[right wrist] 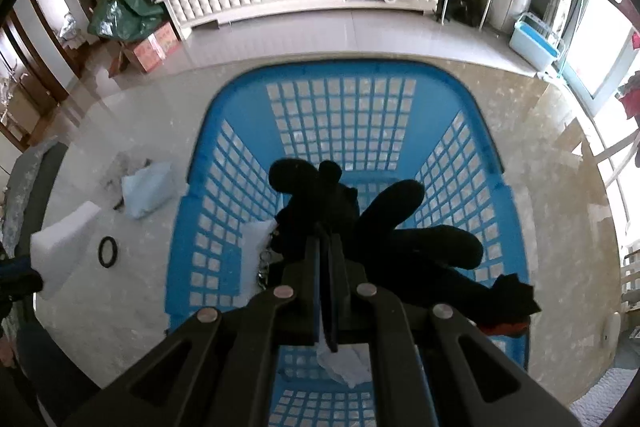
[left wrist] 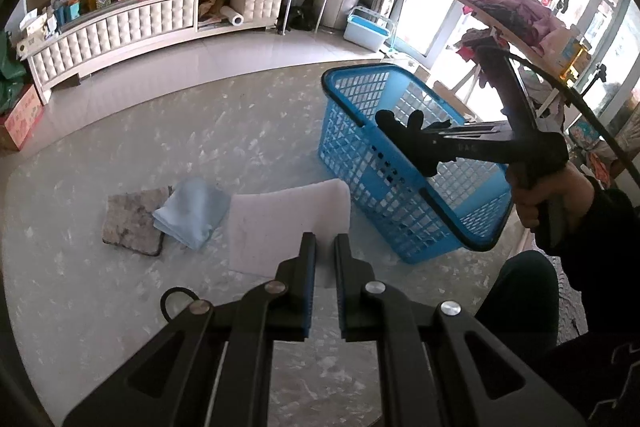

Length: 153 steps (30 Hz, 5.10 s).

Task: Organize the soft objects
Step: 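Lower the plush toy into the basket and open the right tool while the left tool carries the white cloth, then lower the small white cloth into the basket and open the left tool, then withdraw both tools from the basket toward the light blue cloth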

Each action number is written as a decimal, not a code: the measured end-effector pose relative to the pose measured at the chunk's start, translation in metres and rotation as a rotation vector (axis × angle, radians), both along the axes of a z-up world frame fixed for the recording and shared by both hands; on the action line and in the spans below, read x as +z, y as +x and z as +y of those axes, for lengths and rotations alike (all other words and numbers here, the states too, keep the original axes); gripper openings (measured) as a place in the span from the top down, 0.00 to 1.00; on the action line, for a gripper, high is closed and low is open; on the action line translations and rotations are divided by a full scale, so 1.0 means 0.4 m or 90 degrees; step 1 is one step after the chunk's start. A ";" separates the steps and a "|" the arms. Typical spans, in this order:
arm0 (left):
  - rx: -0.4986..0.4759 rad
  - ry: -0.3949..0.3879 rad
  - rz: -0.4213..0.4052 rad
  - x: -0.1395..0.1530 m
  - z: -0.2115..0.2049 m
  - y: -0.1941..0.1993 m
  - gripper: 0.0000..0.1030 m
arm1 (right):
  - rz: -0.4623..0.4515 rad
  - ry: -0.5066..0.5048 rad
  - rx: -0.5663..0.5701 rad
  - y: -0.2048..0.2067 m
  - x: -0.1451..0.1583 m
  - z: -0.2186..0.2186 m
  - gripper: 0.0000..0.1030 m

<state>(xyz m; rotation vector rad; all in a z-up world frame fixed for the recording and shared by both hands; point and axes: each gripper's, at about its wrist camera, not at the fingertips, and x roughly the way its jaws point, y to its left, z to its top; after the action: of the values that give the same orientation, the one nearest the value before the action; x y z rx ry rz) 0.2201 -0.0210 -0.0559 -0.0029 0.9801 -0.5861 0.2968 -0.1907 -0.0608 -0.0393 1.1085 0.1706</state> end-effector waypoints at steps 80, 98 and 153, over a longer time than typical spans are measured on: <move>-0.266 0.155 0.084 -0.117 -0.659 0.059 0.91 | -0.107 0.072 -0.093 -0.249 0.084 -0.312 0.00; -0.253 0.183 0.080 -0.127 -0.680 0.081 0.80 | -0.088 0.091 -0.090 -0.236 0.060 -0.326 0.00; 0.105 0.132 -0.087 0.132 0.067 -0.190 0.00 | -0.137 0.100 0.126 -0.284 0.185 0.185 0.00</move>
<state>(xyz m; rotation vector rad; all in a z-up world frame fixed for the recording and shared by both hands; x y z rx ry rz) 0.1440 0.0057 -0.0029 0.1379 0.8937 -0.3273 0.1830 -0.1166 0.0133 -0.0257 0.8731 0.4207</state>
